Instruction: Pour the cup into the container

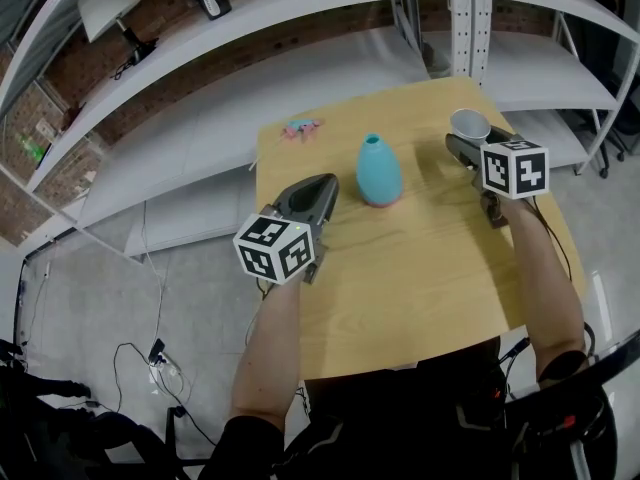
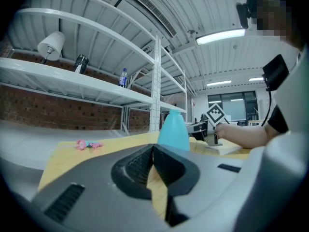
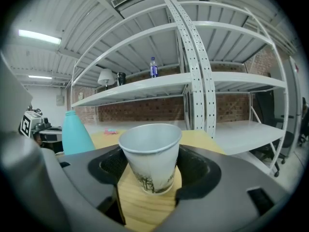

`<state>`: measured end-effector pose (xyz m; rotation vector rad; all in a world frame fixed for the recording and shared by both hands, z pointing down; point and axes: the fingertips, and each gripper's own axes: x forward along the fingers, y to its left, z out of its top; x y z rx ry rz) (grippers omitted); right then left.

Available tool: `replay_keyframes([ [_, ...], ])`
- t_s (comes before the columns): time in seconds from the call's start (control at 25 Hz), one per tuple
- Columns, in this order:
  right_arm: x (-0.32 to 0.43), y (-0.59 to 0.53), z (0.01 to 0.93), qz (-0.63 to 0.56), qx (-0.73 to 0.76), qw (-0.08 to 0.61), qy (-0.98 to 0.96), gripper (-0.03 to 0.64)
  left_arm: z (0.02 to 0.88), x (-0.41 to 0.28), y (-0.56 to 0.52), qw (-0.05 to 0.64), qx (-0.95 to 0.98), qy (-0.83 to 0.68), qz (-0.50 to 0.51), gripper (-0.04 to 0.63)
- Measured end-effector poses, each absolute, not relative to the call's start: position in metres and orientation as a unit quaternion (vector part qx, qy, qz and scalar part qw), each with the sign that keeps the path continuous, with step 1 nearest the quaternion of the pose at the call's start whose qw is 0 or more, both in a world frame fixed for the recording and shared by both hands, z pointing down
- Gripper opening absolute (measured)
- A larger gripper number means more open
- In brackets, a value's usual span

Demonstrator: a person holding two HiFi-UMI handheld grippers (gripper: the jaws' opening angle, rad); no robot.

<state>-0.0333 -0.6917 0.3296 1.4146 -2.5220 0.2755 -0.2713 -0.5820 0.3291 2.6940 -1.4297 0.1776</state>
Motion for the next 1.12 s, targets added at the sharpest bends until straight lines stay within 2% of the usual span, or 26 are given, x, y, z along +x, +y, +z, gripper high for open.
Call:
replay_keyframes([
  [0.48, -0.078, -0.65, 0.259, -0.016, 0.427, 0.153, -0.891, 0.324, 0.329, -0.271, -0.581, 0.043, 0.881, -0.467, 0.058, 0.002],
  [1.12, -0.131, -0.626, 0.227, -0.206, 0.397, 0.28, -0.849, 0.318, 0.329, -0.267, -0.58, 0.043, 0.885, -0.46, 0.058, 0.002],
])
